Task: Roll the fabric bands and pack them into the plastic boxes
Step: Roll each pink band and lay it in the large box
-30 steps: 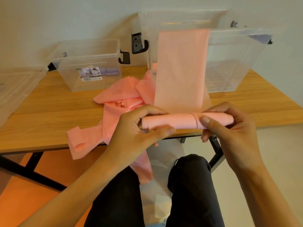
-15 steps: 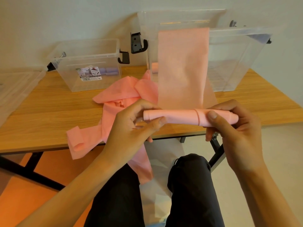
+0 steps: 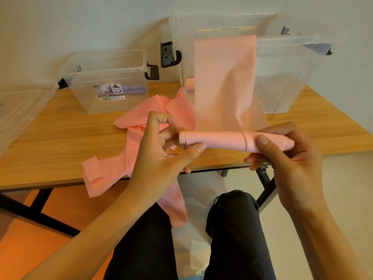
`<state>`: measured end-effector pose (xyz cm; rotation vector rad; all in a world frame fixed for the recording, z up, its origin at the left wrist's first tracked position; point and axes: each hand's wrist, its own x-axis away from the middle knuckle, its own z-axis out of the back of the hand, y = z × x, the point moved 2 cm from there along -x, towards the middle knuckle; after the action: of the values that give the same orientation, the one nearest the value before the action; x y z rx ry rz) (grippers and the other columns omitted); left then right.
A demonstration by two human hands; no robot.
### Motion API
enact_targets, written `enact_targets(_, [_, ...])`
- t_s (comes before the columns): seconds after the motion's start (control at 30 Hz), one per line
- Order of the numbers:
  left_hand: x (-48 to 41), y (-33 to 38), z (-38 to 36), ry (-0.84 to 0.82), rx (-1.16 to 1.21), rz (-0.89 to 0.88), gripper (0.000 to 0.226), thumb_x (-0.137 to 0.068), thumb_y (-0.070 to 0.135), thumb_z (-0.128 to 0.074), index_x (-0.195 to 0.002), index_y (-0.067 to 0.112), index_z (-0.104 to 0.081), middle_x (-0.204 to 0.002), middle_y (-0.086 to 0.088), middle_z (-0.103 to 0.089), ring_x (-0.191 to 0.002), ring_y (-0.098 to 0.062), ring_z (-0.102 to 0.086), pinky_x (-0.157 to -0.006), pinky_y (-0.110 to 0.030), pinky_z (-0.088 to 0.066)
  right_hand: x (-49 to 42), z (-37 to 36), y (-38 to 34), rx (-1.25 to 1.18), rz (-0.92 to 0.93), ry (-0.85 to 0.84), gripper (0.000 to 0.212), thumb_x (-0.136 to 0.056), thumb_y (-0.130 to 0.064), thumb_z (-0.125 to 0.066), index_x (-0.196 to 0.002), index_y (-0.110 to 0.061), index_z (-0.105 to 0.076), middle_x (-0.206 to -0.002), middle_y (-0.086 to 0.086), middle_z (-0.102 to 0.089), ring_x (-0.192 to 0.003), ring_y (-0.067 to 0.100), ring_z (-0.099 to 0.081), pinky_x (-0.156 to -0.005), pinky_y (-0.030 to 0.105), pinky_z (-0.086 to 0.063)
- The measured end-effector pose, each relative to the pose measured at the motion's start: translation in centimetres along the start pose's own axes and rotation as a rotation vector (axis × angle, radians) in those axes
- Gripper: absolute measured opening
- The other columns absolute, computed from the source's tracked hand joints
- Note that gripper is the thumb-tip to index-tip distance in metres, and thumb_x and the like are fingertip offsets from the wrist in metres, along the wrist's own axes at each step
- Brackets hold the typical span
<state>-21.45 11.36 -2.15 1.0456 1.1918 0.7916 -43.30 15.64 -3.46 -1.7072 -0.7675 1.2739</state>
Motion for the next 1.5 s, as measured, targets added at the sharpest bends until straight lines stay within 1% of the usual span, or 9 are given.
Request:
enact_targets(0.13, [-0.1, -0.3, -0.3, -0.106, -0.03, -0.002, 0.033, -0.082, 0.005, -0.077, -0.11, 0.016, -0.062, -0.093, -0.003, -0.07, -0.063, -0.014, -0.064, -0.052, -0.029, -0.054, 0.0, -0.1, 0.1, 0.005, -0.028, -0.092, 0.021, -0.083, -0.012, -0.071, -0.101, -0.005, -0.062, -0.086, 0.014, -0.069, -0.069, 0.034, -0.073, -0.052, 0.037, -0.058])
enact_targets(0.33, [0.2, -0.7, -0.7, -0.059, -0.004, 0.07, 0.009, -0.083, 0.018, -0.07, -0.088, 0.01, -0.07, -0.071, 0.005, -0.066, -0.058, -0.016, -0.066, -0.05, -0.026, -0.054, 0.0, 0.3, 0.3, 0.058, -0.072, -0.058, 0.025, -0.085, -0.022, -0.069, -0.089, 0.002, -0.063, -0.067, 0.017, -0.06, -0.046, 0.027, -0.056, -0.049, 0.031, -0.05])
enact_targets(0.43, [0.3, -0.7, -0.9, -0.062, -0.009, 0.06, 0.014, -0.084, 0.019, -0.07, -0.088, 0.005, -0.068, -0.071, 0.004, -0.066, -0.056, -0.015, -0.067, -0.049, -0.024, -0.053, 0.0, 0.4, 0.9, 0.062, -0.152, -0.05, 0.027, -0.086, -0.033, -0.066, -0.088, -0.005, -0.064, -0.064, 0.015, -0.059, -0.047, 0.027, -0.055, -0.05, 0.032, -0.05])
enact_targets(0.67, [0.1, -0.2, -0.6, -0.12, 0.014, 0.092, 0.028, -0.073, 0.001, -0.081, -0.098, 0.008, -0.069, -0.087, -0.006, -0.073, -0.07, -0.02, -0.073, -0.062, -0.027, -0.059, 0.3, 0.6, -0.1, 0.092, -0.103, -0.027, 0.014, -0.085, -0.024, -0.069, -0.088, -0.01, -0.068, -0.078, 0.012, -0.065, -0.046, 0.027, -0.056, -0.05, 0.029, -0.05])
enact_targets(0.77, [-2.5, 3.6, -0.5, -0.175, -0.043, -0.033, 0.036, -0.071, 0.001, -0.082, -0.105, 0.011, -0.07, -0.093, 0.003, -0.072, -0.079, -0.017, -0.074, -0.07, -0.028, -0.06, -2.0, -0.1, -3.7, 0.074, -0.042, -0.035, 0.012, -0.086, -0.026, -0.068, -0.09, -0.014, -0.068, -0.076, 0.009, -0.064, -0.049, 0.024, -0.054, -0.047, 0.03, -0.049])
enact_targets(0.93, [-13.2, 14.2, -0.4, -0.149, -0.032, -0.169, 0.013, -0.089, -0.002, -0.07, -0.101, -0.001, -0.068, -0.079, -0.006, -0.067, -0.068, -0.017, -0.067, -0.066, -0.025, -0.056, -12.7, -1.1, -14.4, 0.121, 0.023, -0.145, 0.013, -0.097, -0.015, -0.066, -0.106, -0.007, -0.067, -0.082, 0.009, -0.065, -0.061, 0.017, -0.059, -0.053, 0.025, -0.05])
enact_targets(1.13, [-26.2, 32.9, -0.4, -0.202, -0.001, -0.353, 0.013, -0.096, 0.014, -0.068, -0.091, 0.003, -0.063, -0.079, -0.015, -0.068, -0.062, -0.017, -0.064, -0.063, -0.024, -0.056, -26.0, -3.6, -31.6, 0.172, 0.289, -0.034, 0.019, -0.099, -0.022, -0.067, -0.091, -0.005, -0.068, -0.066, 0.003, -0.058, -0.054, 0.012, -0.051, -0.052, 0.023, -0.048])
enact_targets(1.3, [-33.4, 41.1, -1.1, -0.135, 0.026, -0.27, 0.02, -0.096, 0.025, -0.068, -0.087, 0.009, -0.062, -0.071, -0.008, -0.066, -0.051, -0.014, -0.063, -0.054, -0.021, -0.053, -34.0, -5.3, -38.7, 0.187, 0.259, 0.038, 0.022, -0.1, -0.026, -0.066, -0.086, -0.009, -0.064, -0.066, 0.002, -0.055, -0.048, 0.007, -0.052, -0.051, 0.02, -0.051])
enact_targets(1.5, [-37.5, 41.3, 0.5, -0.144, 0.142, -0.03, 0.02, -0.096, 0.025, -0.068, -0.094, 0.007, -0.061, -0.073, -0.007, -0.069, -0.052, -0.011, -0.067, -0.047, -0.016, -0.05, -38.0, -6.7, -38.6, 0.308, 0.132, -0.002, 0.026, -0.097, -0.037, -0.069, -0.093, -0.012, -0.066, -0.068, 0.001, -0.056, -0.05, 0.009, -0.049, -0.051, 0.019, -0.051])
